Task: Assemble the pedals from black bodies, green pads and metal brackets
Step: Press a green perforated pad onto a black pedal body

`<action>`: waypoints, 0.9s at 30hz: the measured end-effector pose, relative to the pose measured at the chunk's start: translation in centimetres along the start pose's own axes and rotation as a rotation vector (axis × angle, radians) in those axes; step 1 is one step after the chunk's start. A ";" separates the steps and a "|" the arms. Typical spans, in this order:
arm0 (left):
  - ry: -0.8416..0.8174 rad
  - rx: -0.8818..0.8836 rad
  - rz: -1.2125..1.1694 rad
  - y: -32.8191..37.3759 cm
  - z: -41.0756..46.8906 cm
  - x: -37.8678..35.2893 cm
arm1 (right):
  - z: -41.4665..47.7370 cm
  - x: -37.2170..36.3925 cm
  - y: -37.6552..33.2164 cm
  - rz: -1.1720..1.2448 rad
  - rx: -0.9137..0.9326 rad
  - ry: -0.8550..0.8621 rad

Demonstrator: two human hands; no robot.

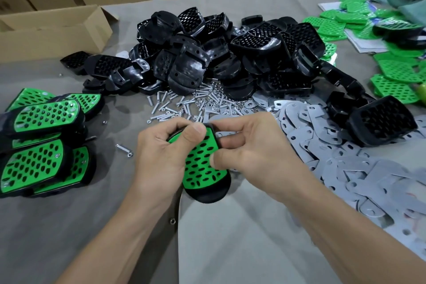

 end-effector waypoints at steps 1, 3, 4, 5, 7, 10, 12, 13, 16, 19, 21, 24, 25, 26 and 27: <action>0.000 0.005 0.028 -0.2 -0.1 0.0 | 0.1 0.2 -0.1 -0.083 0.002 -0.003; -0.012 -0.011 0.093 -0.5 -0.4 0.0 | 0.2 0.6 -0.1 -0.142 0.006 -0.034; -0.017 -0.021 0.112 -0.5 -0.4 0.0 | 0.2 0.8 -0.2 -0.104 -0.006 -0.047; -0.022 -0.029 0.123 -0.4 -0.5 0.0 | 0.1 1.0 -0.2 -0.046 -0.020 -0.054; -0.023 -0.049 0.157 -0.3 -0.2 0.1 | -0.1 1.1 -0.2 0.058 -0.033 -0.058; 0.028 -0.011 0.181 -0.3 0.1 -0.4 | 0.1 1.1 0.1 0.126 -0.052 -0.020; 0.032 0.086 0.066 -0.1 0.2 -1.0 | 0.5 1.3 0.0 0.158 -0.053 0.058; 0.000 0.147 -0.015 -0.1 0.2 -1.2 | 0.6 1.5 -0.1 0.190 -0.050 0.091; -0.108 0.231 -0.156 0.3 0.6 -1.2 | 0.6 2.1 -0.3 0.291 -0.026 0.150; -0.174 0.281 -0.208 0.7 0.9 -0.6 | 0.5 2.4 -0.1 0.309 -0.004 0.163; -0.206 0.280 -0.209 0.9 0.9 -0.4 | 0.4 2.4 -0.1 0.307 0.011 0.141; -0.185 0.261 -0.182 1.0 0.8 -0.5 | 0.3 2.3 -0.1 0.317 0.013 0.106; -0.162 0.266 -0.183 0.9 0.7 -0.6 | 0.4 2.2 0.1 0.321 0.009 0.094; -0.139 0.278 -0.188 0.9 0.7 -0.6 | 0.4 2.1 0.2 0.321 0.011 0.086; -0.120 0.287 -0.198 0.9 0.7 -0.5 | 0.5 2.0 0.4 0.313 0.021 0.081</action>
Point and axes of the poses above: each hand's wrist, its own z-axis towards the middle knuckle, its own x-axis out of the back of the hand, y = z × x, the point moved 2 cm from there along z, towards the middle knuckle, and after that the axes turned 3 degrees about x, right-handed, at the moved point
